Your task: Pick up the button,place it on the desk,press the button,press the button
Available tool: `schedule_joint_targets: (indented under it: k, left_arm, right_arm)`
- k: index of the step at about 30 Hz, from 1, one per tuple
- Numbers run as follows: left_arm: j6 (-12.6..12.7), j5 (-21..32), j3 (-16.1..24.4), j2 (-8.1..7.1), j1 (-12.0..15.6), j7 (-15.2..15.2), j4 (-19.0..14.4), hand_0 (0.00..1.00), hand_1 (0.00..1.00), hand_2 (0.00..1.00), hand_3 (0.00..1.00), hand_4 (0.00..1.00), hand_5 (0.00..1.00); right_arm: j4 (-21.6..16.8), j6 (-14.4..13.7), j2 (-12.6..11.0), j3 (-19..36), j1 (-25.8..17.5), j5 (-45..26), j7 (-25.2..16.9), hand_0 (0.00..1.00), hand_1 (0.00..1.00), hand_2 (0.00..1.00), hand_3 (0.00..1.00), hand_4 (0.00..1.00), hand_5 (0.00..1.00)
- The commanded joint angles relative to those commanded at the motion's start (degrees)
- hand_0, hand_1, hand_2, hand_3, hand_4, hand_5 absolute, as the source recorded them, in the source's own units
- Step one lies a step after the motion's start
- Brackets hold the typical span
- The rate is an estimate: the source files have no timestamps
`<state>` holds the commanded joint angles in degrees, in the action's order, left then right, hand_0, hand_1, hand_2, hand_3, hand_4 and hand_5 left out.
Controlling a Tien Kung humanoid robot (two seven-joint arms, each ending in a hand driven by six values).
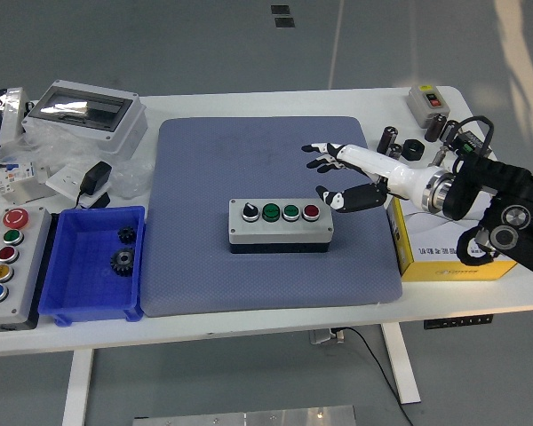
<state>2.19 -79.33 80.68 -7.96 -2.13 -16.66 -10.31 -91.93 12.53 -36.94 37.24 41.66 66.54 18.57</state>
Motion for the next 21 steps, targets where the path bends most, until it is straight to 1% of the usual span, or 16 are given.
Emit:
schedule_joint_targets:
  k: [4, 5, 7, 10, 11, 16, 17, 21]
  left_arm:
    - [0.02, 0.14, -0.04, -0.09, -0.03, -0.11, 0.00, 0.621, 0.524, 0.531, 0.584, 0.597, 0.222]
    - [0.02, 0.17, -0.05, -0.10, -0.03, -0.14, 0.00, 0.620, 0.524, 0.530, 0.583, 0.596, 0.223]
    - [0.03, 0.20, -0.06, -0.12, -0.02, -0.20, 0.00, 0.620, 0.524, 0.530, 0.583, 0.596, 0.223]
    - [0.06, 0.24, -0.05, -0.16, 0.03, -0.31, 0.00, 0.620, 0.524, 0.530, 0.583, 0.596, 0.223]
    - [0.07, 0.19, 0.00, -0.18, 0.04, -0.35, 0.00, 0.620, 0.524, 0.529, 0.584, 0.596, 0.222]
    - [0.07, 0.05, 0.12, -0.21, -0.02, -0.40, 0.00, 0.620, 0.524, 0.529, 0.584, 0.596, 0.222]
    - [0.06, 0.03, 0.11, -0.20, -0.04, -0.40, 0.00, 0.620, 0.524, 0.528, 0.583, 0.595, 0.221]
    - [0.04, -0.05, 0.12, -0.15, -0.07, -0.42, 0.00, 0.620, 0.524, 0.528, 0.583, 0.595, 0.221]
  right_arm:
    - [1.11, 5.47, 1.12, -1.44, 2.70, -0.23, 4.86, 0.714, 0.764, 0.772, 0.937, 0.377, 0.005]
    - [1.44, 6.61, 1.40, -1.69, 3.20, -0.11, 5.70, 0.034, 0.166, 0.307, 0.767, 0.324, 0.015]
    - [1.99, 7.76, 1.85, -2.01, 3.88, 0.08, 6.56, 0.034, 0.166, 0.307, 0.767, 0.324, 0.015]
    - [3.01, 8.33, 2.65, -2.42, 4.74, 0.56, 7.31, 0.034, 0.166, 0.307, 0.767, 0.324, 0.015]
    - [3.32, 8.36, 2.88, -2.55, 4.94, 0.64, 7.42, 0.002, 0.099, 0.215, 0.772, 0.244, 0.043]
    - [5.26, 7.92, 4.50, -3.62, 5.75, 0.50, 7.49, 0.002, 0.099, 0.215, 0.772, 0.244, 0.043]
    - [5.65, 7.78, 4.84, -3.81, 5.83, 0.46, 7.45, 0.002, 0.082, 0.192, 0.770, 0.208, 0.044]
    - [7.54, 6.92, 6.55, -4.98, 6.09, 0.62, 7.24, 0.002, 0.082, 0.192, 0.770, 0.208, 0.044]
